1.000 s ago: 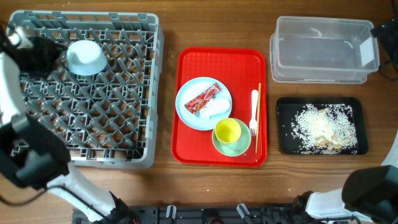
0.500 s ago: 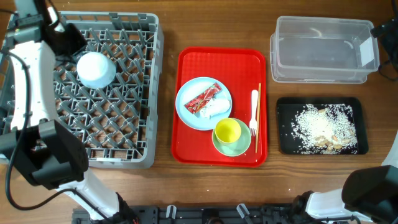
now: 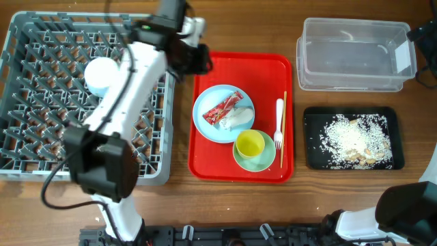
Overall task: Sort waste into correct bins and load items into the dishwasher rack
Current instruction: 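Release the bowl and lift the left gripper above the rack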
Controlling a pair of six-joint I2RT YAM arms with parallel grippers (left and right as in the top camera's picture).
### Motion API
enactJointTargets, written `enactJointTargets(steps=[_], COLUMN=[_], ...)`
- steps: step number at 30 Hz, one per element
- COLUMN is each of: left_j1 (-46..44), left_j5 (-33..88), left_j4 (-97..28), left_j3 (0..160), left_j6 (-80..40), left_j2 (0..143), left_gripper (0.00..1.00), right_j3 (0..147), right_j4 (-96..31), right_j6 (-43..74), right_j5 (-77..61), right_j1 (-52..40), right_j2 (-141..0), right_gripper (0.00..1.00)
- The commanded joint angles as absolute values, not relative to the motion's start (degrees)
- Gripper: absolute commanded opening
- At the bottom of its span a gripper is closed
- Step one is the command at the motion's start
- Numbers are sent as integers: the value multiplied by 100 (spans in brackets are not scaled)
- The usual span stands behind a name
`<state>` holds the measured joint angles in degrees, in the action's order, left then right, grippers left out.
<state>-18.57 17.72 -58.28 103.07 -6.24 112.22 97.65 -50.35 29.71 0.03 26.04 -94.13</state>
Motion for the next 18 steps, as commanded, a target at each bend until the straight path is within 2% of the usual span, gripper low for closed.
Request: enactJointTargets(steps=[1,9,10,11,13,18], left_j1=[-2375,-2611,-2582,-2536,-2377,-1562], left_j5=[1531,1529,1461,1264,657,506], left_j4=[-5902,-5902,-5916,-5957,-6060,-6359], left_j3=[10296,10296,10296,10296,10298,10298], left_j6=[-493,-493,-495,-552,-1168,-1479], left_j2=[11583,11824,11824,11819,11769,11281], left_gripper=[40,35,30,17,8,20], right_j3=[9813,9813,9813,9813,9813,9813], right_j4=[-5030,-5030,-5030,-5030,-5030,-5033], right_j6=[3015,3015,3013,3013,3013,3013], right_j5=[36,36,36,36,36,36], right_j1=[2591,2591,2591,2591,2591,2591], right_j2=[-9334,-9334,-9334,-9334,-9334,-9334], right_gripper=[100,100,100,100,100,100])
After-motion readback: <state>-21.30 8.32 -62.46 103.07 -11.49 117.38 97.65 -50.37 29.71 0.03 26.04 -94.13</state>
